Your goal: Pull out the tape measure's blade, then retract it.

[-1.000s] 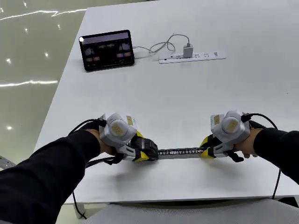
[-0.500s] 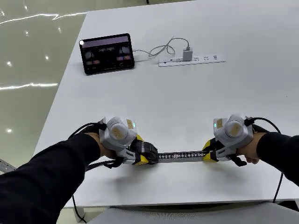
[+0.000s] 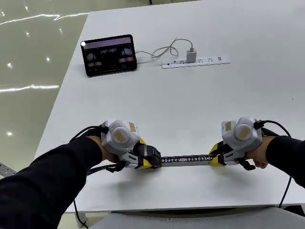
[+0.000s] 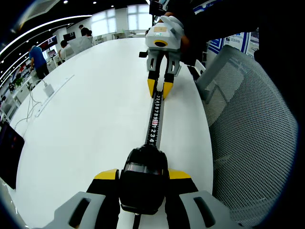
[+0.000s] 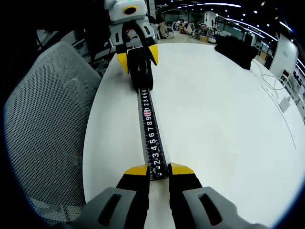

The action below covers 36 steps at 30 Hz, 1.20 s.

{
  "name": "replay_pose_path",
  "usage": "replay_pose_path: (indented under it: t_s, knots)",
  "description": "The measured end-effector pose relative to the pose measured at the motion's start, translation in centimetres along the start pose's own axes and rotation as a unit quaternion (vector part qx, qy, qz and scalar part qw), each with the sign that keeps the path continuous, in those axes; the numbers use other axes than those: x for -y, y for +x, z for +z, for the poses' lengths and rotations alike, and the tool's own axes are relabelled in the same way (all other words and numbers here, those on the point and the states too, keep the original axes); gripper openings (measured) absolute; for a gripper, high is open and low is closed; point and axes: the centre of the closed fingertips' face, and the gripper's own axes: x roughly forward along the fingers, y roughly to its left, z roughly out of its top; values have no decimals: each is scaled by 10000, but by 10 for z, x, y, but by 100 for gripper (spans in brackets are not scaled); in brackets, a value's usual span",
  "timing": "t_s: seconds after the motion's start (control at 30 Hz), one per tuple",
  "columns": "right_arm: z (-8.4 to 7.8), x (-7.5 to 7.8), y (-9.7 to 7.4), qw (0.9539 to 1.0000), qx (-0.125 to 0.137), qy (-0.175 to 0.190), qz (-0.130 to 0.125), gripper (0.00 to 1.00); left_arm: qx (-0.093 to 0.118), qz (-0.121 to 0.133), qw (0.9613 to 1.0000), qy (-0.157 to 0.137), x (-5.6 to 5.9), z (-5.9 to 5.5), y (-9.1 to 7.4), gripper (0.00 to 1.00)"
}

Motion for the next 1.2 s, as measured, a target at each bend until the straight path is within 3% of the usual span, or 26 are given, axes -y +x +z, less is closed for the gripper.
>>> replay_pose_path:
  t_s: [1.2]
  knots:
    - [-13, -2, -15, 10000, -6, -9, -6, 10, -10, 27, 10000, -44, 1, 0, 0, 32]
